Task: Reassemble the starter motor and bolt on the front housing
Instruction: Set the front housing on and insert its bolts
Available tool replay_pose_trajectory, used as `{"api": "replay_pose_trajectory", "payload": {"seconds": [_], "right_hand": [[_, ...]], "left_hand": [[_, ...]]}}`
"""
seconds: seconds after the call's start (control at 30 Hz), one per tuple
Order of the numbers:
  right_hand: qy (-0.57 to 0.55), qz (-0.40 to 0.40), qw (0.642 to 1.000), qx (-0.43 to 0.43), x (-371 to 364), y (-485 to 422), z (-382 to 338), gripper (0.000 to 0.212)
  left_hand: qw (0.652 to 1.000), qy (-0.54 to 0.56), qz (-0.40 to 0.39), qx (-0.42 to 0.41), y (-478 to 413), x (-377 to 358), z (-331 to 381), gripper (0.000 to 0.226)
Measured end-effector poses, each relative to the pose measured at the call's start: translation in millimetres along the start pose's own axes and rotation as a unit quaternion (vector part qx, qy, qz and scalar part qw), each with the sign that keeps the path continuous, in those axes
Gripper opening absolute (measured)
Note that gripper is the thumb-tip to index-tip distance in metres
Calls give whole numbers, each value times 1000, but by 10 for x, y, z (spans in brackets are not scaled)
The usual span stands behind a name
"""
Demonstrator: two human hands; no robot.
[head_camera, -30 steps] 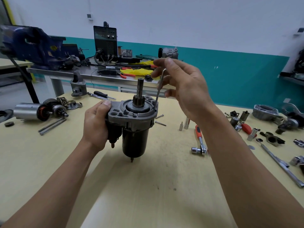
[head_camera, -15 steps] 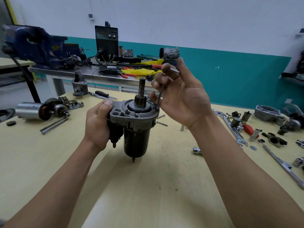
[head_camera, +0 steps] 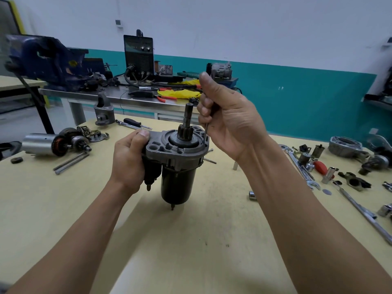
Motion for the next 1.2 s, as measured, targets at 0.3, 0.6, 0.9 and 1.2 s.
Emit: {"api": "replay_pose_trajectory", "payload": {"seconds": [0.3, 0.6, 0.9, 1.2], "right_hand": [[144, -85, 985, 31, 370, 92, 51, 30], [212, -13, 972, 96, 433, 15, 102, 25], [180, -41, 979, 86, 565, 105, 13, 17], [491, -53, 856, 152, 838, 650, -487, 8]], "left_hand": [[997, -69, -12, -44, -22, 47, -49, 35], [995, -75, -25, -60, -43, 56, -62, 32], [995, -71, -48, -50, -23, 9, -87, 39], [983, -122, -105, -89, 96, -162, -29, 34]]}}
Point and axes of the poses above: each hand's wrist, its own y-axis away from the middle knuckle, its own x-axis out of the back of the hand, z = x × y, the point moved 1 cm from there along -y, towards the middle knuckle, and after that the axes turned 9 degrees about y, right-handed, at the moved point
